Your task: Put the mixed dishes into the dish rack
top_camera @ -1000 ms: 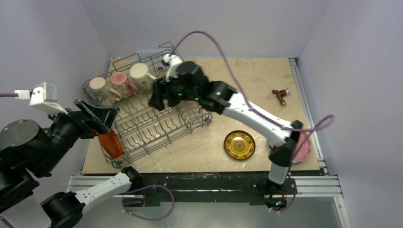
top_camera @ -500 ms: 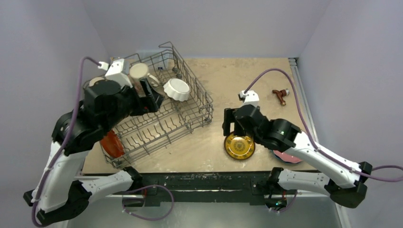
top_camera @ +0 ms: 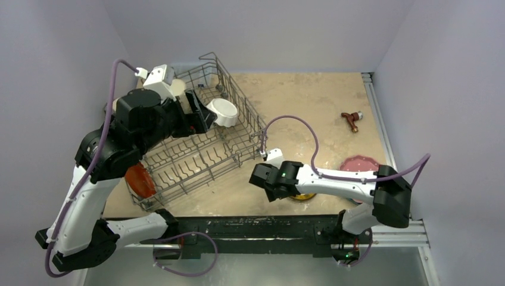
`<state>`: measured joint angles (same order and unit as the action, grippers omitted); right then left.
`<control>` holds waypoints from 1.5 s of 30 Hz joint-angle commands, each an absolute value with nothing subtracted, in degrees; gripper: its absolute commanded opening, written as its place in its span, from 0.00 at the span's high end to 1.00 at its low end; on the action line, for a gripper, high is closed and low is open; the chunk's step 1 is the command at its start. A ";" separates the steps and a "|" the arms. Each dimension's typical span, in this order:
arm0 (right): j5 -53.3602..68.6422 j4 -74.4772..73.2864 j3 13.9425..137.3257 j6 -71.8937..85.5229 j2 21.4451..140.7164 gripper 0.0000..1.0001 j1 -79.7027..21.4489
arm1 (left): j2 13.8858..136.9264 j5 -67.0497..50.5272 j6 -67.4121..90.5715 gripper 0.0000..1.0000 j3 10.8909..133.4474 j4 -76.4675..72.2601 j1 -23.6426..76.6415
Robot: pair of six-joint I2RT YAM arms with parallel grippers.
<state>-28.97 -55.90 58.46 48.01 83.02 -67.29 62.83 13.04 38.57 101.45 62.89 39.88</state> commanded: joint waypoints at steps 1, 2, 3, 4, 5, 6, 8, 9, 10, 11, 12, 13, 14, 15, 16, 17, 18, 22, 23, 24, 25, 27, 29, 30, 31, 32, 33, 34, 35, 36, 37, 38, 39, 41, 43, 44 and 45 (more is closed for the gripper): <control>-31.55 -51.49 57.68 48.76 86.34 0.34 -68.96 | 59.01 13.92 40.35 0.12 99.17 61.18 39.97; -31.86 -51.18 57.78 48.78 87.72 0.35 -69.28 | 58.30 14.03 40.69 0.12 98.28 60.95 39.92; -32.33 -50.88 57.85 48.71 88.91 0.36 -69.74 | 57.79 14.18 40.90 0.12 97.63 60.90 39.92; -32.80 -50.62 57.90 48.58 90.18 0.37 -70.11 | 57.42 14.27 41.02 0.12 97.35 61.08 39.95; -33.27 -50.39 58.06 48.34 91.31 0.38 -70.40 | 57.18 14.36 41.12 0.12 97.22 61.34 39.97; -34.02 -50.37 58.21 48.20 92.51 0.40 -70.69 | 56.95 14.48 41.17 0.12 97.26 61.71 39.92; -35.60 -50.68 58.50 48.35 94.78 0.44 -71.08 | 56.57 14.71 41.00 0.12 97.32 62.28 39.92; -36.45 -51.41 58.79 48.91 96.01 0.45 -71.17 | 56.40 14.90 40.89 0.12 97.50 62.42 39.95; -37.50 -52.17 59.00 49.41 96.99 0.47 -71.19 | 56.22 15.06 40.81 0.12 97.74 62.67 39.94; -38.36 -52.88 59.24 49.92 97.96 0.47 -71.19 | 56.10 15.15 40.72 0.12 97.98 62.89 39.91; -39.12 -53.48 59.43 50.12 98.76 0.49 -71.21 | 55.95 15.26 40.64 0.12 98.26 63.05 39.90; -39.95 -54.00 59.67 50.46 99.47 0.49 -71.27 | 55.78 15.43 40.68 0.12 98.39 63.24 39.94; -40.73 -54.45 59.85 50.52 100.30 0.50 -71.28 | 55.66 15.51 40.80 0.12 98.62 63.46 39.93; -41.20 -54.86 60.05 50.62 100.89 0.51 -71.35 | 55.55 15.47 40.93 0.12 98.84 63.67 39.97; -41.76 -55.04 60.17 50.64 101.42 0.52 -71.36 | 55.44 15.40 41.03 0.12 98.97 63.83 39.93; -42.09 -55.10 60.20 50.63 101.92 0.54 -71.37 | 55.31 15.36 41.11 0.12 99.12 64.00 39.93; -42.43 -55.05 60.14 50.59 102.42 0.55 -71.37 | 55.10 15.49 41.25 0.12 99.03 64.25 39.92; -43.15 -54.53 60.65 49.56 104.64 0.63 -71.31 | 53.58 16.23 42.01 0.12 98.11 65.04 39.92; -43.15 -54.08 60.86 49.10 104.87 0.65 -71.36 | 53.08 16.38 41.97 0.12 97.78 65.02 39.98; -43.15 -53.68 61.03 48.83 105.05 0.67 -71.42 | 52.74 16.65 41.81 0.12 97.58 65.06 39.99; -43.34 -53.38 61.12 48.64 105.15 0.68 -71.43 | 52.47 16.96 41.69 0.12 97.56 65.11 39.91; -44.09 -53.61 61.51 48.61 105.88 0.72 -71.44 | 52.21 17.45 41.22 0.12 97.87 65.34 39.91; -44.71 -54.16 62.01 48.70 106.60 0.77 -71.43 | 52.29 17.66 40.82 0.12 98.46 65.50 39.92; -44.76 -53.94 62.12 48.48 106.73 0.79 -71.45 | 52.41 17.67 40.69 0.12 98.78 65.48 39.90; -44.63 -53.67 62.02 48.37 106.93 0.81 -71.45 | 52.57 17.74 40.49 0.12 99.03 65.48 39.96; -44.56 -53.54 61.90 48.34 107.15 0.82 -71.46 | 52.82 17.75 40.33 0.12 99.43 65.48 39.99; -44.52 -53.53 61.88 48.45 107.40 0.82 -71.46 | 53.09 17.68 40.15 0.12 99.86 65.48 39.92; -44.48 -53.60 61.88 48.57 107.59 0.83 -71.42 | 53.47 17.59 39.90 0.12 100.21 65.52 39.95; -44.45 -53.49 61.88 48.54 107.69 0.84 -71.43 | 53.78 17.51 39.69 0.12 100.53 65.49 39.93; -44.51 -53.44 61.88 48.57 107.76 0.87 -71.45 | 54.05 17.49 39.52 0.12 100.73 65.44 39.91; -44.62 -53.33 61.92 48.38 107.82 0.93 -71.45 | 54.21 17.49 39.33 0.12 100.78 65.29 39.92; -44.72 -53.20 61.96 48.19 107.61 1.00 -71.46 | 54.42 17.49 39.17 0.12 100.74 65.11 39.91; -44.78 -53.10 61.96 48.02 107.27 1.00 -71.43 | 54.48 17.49 39.00 0.12 100.58 64.93 39.90; -44.80 -53.23 61.96 47.78 105.70 1.00 -71.50 | 54.43 17.48 38.57 0.12 100.02 64.41 39.94; -44.65 -53.93 61.86 47.53 102.60 1.00 -71.69 | 54.36 17.63 38.42 0.12 99.75 64.25 39.94; -44.42 -54.86 61.87 48.24 100.66 1.00 -71.67 | 54.32 17.66 38.39 0.12 99.73 64.18 39.91; -43.97 -54.87 61.74 48.04 98.11 1.00 -71.71 | 54.39 17.67 38.26 0.12 99.67 63.98 39.92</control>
<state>-43.92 -54.78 60.86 46.50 106.37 -71.42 54.59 16.73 39.88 99.22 65.69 39.88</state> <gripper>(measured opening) 0.019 0.879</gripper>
